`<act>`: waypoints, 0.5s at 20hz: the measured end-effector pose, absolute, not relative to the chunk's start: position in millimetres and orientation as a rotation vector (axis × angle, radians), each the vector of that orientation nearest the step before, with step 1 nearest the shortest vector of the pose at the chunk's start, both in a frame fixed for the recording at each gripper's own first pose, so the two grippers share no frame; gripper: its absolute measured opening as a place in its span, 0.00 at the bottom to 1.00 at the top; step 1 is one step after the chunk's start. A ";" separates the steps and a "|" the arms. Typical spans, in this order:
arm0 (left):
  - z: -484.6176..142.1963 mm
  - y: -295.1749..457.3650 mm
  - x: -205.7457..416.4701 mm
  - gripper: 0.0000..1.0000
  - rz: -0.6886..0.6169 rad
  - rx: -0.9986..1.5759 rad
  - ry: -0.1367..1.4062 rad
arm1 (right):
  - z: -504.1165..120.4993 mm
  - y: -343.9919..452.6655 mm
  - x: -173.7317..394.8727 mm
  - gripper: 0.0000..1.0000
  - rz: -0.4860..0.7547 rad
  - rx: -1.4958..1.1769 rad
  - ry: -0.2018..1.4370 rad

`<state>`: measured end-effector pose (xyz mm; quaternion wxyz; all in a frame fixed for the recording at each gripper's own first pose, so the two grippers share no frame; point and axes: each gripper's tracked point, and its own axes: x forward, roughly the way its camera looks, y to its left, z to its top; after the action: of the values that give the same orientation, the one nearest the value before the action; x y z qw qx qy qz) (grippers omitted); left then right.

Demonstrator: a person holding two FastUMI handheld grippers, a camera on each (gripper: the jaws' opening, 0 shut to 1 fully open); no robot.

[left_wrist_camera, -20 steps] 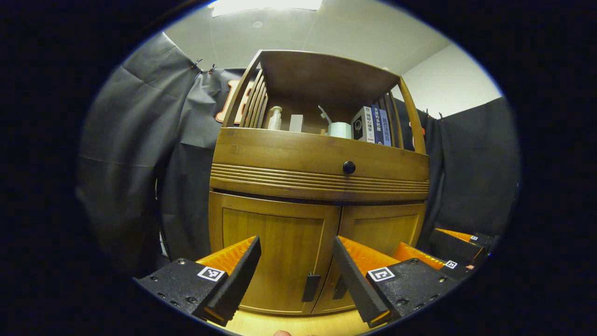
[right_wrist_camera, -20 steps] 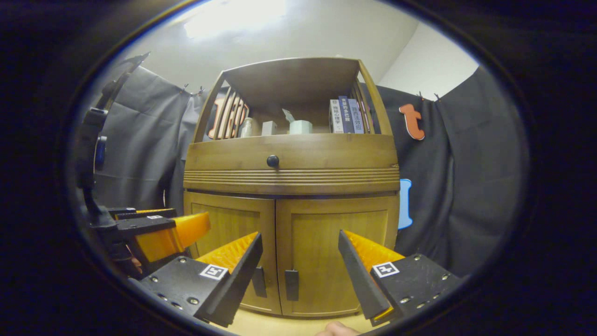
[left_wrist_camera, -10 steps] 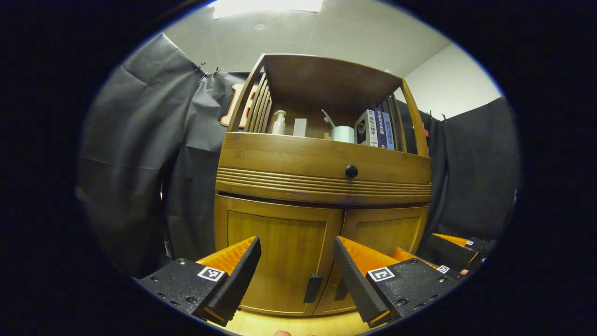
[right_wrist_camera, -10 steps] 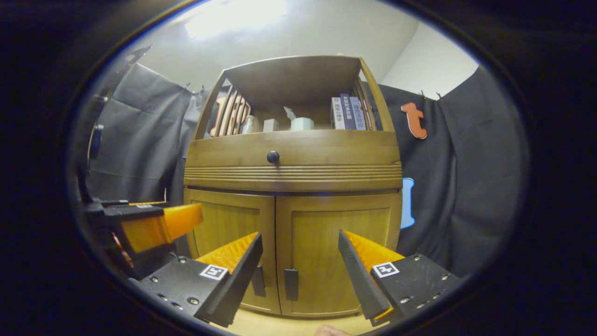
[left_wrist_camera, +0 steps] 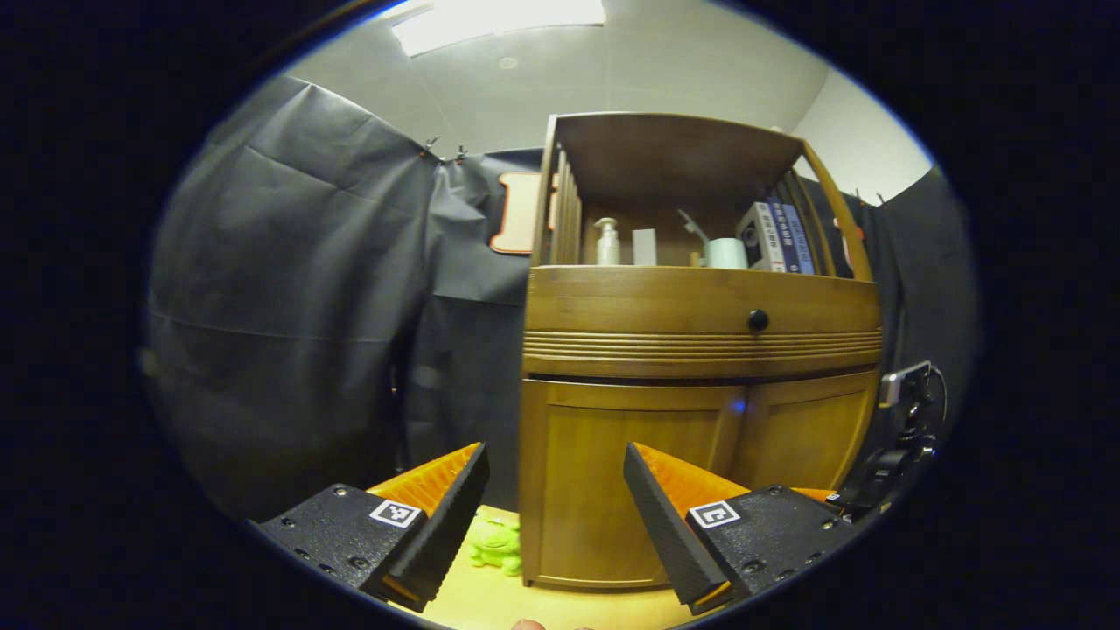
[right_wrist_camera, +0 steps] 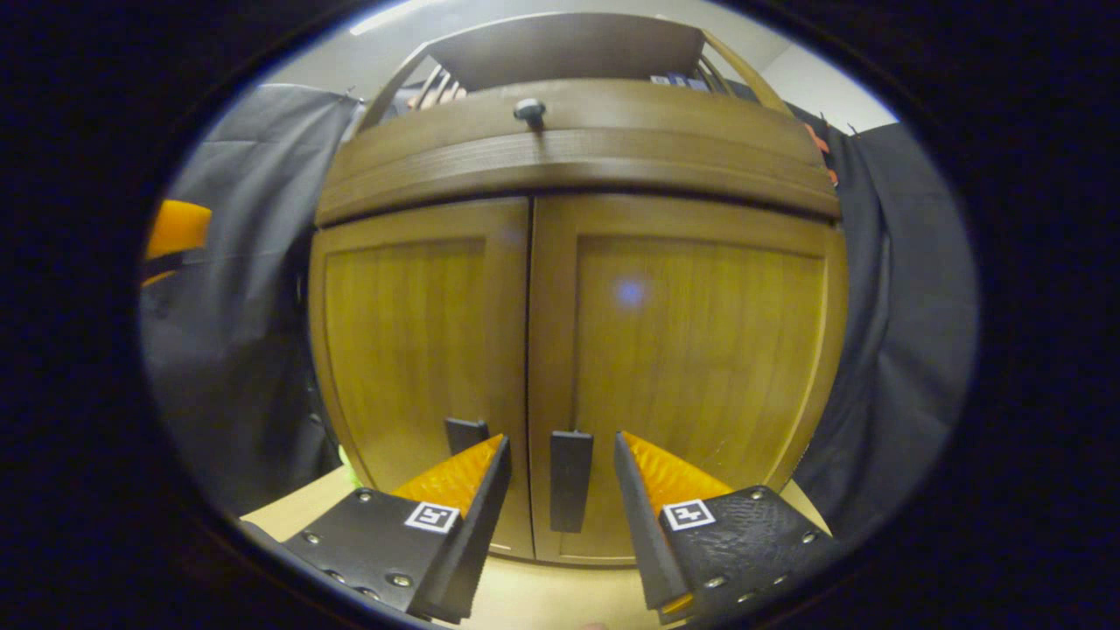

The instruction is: Open the right door of the double-door shoe cabinet with the right hand, and open the left door with the left hand.

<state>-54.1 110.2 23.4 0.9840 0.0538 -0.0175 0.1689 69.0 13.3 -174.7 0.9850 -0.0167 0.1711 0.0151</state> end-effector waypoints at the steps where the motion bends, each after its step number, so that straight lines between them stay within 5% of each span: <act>1: 23.8 119.9 -57.6 0.92 0.369 0.111 -0.031 | -185.1 12.8 76.0 0.70 0.027 -0.023 0.374; 2: 22.9 129.2 -61.2 0.92 0.394 0.111 -0.026 | -194.5 6.7 78.3 0.70 0.002 -0.017 0.404; 4: 21.1 143.2 -67.3 0.92 0.436 0.108 -0.017 | -207.3 3.4 87.3 0.46 -0.001 0.016 0.445; 7: 18.6 156.2 -70.0 0.92 0.468 0.098 -0.007 | -207.2 -4.2 92.8 0.46 -0.011 0.037 0.472; 8: 16.9 158.1 -70.8 0.92 0.471 0.093 -0.004 | -197.4 -2.8 87.9 0.31 -0.015 0.031 0.465; 10: 14.9 157.0 -66.5 0.92 0.464 0.084 0.001 | -198.0 -4.4 85.4 0.31 -0.029 0.011 0.458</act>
<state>-66.5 157.0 14.9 0.9723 0.0414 0.0007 0.2301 85.4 -4.4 -198.0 0.9738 0.0055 0.2268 -0.0145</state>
